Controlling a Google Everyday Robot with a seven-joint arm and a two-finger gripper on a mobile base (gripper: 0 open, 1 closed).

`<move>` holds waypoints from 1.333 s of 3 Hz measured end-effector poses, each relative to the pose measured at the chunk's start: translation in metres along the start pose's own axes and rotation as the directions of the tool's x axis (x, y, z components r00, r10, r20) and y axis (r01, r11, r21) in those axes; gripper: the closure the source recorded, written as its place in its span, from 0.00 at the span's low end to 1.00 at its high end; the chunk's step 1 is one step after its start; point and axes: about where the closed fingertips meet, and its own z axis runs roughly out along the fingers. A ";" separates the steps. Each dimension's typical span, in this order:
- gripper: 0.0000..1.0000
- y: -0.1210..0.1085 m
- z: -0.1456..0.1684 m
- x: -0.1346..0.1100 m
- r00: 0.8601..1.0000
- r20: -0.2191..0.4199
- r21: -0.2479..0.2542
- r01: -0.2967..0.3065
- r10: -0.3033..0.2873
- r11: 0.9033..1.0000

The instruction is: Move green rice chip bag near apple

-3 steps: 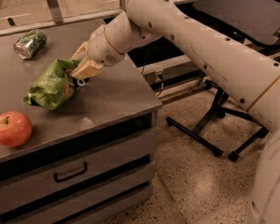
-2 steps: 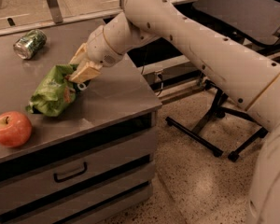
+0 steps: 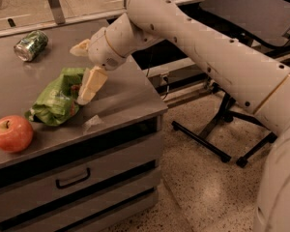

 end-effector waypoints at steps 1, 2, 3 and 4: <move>0.00 0.000 0.000 0.000 1.000 0.000 0.000 0.000 0.000 1.000; 0.00 -0.002 -0.023 0.010 0.999 -0.031 0.019 0.009 -0.009 1.000; 0.00 -0.006 -0.053 0.020 0.993 -0.112 0.060 0.036 -0.029 0.998; 0.00 -0.013 -0.068 0.027 0.984 -0.171 0.078 0.059 -0.045 0.995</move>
Offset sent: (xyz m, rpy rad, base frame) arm 0.0140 -0.0712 0.0230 -0.0570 -0.0717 -0.0619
